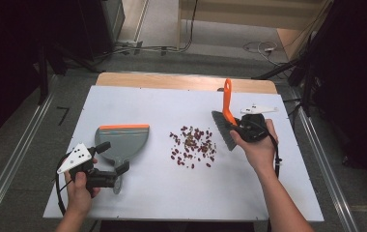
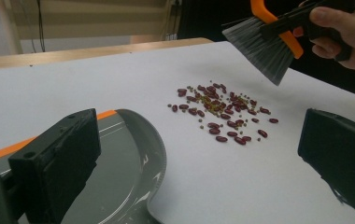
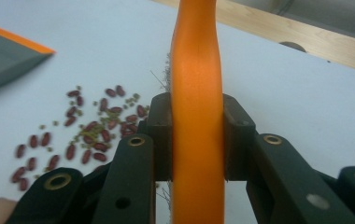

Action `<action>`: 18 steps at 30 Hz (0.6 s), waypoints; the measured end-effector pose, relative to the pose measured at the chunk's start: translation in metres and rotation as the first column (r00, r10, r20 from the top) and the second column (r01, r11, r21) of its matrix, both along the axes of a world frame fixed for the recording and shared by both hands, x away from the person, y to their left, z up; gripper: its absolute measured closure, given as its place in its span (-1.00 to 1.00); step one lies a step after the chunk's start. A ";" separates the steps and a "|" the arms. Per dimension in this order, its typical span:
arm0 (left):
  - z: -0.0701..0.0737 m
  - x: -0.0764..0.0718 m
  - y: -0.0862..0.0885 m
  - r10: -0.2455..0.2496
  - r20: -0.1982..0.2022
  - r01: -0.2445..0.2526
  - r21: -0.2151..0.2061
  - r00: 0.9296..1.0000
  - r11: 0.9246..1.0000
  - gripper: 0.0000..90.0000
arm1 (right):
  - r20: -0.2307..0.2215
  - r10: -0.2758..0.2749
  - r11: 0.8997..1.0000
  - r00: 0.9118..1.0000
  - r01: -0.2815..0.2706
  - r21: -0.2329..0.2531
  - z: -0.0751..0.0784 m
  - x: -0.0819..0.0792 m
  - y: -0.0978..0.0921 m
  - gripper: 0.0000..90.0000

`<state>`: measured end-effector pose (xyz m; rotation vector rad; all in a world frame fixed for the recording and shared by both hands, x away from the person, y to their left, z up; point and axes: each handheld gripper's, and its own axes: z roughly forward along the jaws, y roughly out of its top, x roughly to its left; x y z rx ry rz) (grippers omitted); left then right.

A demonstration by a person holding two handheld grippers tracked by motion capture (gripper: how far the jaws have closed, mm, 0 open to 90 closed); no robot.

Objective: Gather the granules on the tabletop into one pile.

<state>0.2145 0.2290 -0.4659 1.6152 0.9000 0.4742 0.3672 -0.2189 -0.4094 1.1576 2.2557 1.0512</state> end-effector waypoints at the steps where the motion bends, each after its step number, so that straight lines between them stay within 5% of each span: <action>1: 0.000 0.000 0.000 -0.001 -0.001 0.001 0.003 1.000 1.000 -1.00 | -0.002 -0.003 1.000 1.000 0.003 -0.016 -0.002 0.003 0.002 0.53; 12: -0.001 0.001 0.003 -0.003 -0.004 0.003 -0.003 1.000 1.000 -1.00 | -0.008 0.005 0.977 1.000 -0.006 -0.212 -0.014 0.032 0.029 0.53; 18: -0.001 0.001 0.003 -0.008 -0.008 0.008 -0.015 1.000 1.000 -1.00 | -0.001 0.054 0.944 0.999 -0.052 -0.324 -0.017 0.050 0.045 0.53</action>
